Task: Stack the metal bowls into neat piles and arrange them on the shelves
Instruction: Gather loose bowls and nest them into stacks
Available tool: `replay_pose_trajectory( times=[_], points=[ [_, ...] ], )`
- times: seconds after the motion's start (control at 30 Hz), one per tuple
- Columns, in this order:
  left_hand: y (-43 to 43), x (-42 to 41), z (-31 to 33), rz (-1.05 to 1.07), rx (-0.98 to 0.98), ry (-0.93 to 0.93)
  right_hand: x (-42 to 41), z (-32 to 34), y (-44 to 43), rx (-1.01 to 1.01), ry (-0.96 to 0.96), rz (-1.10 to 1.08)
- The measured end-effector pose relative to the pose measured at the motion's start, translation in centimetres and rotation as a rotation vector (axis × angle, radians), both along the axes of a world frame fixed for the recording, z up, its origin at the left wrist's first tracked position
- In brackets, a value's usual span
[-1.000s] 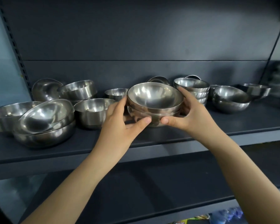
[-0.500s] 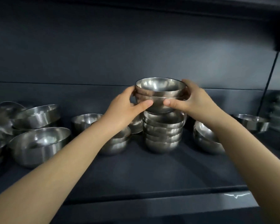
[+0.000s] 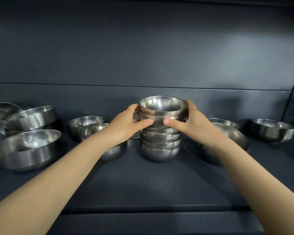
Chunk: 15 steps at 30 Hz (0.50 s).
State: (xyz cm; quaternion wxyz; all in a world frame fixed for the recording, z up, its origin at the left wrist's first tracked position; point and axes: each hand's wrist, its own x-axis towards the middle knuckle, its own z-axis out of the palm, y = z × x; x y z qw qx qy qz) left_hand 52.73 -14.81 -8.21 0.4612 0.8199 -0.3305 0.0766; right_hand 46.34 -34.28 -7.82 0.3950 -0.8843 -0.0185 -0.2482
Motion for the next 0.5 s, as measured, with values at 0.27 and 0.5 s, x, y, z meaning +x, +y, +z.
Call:
replay_pose_trajectory(
  times=[0.27, 0.5],
  points=[
    [0.1, -0.7, 0.5, 0.032, 0.020, 0.061, -0.4, 0.9, -0.1, -0.017, 0.102, 0.011],
    [0.4, -2.3, 0.7, 0.153, 0.047, 0.031, -0.9, 1.2, 0.0, -0.102, 0.048, -0.023]
  ],
)
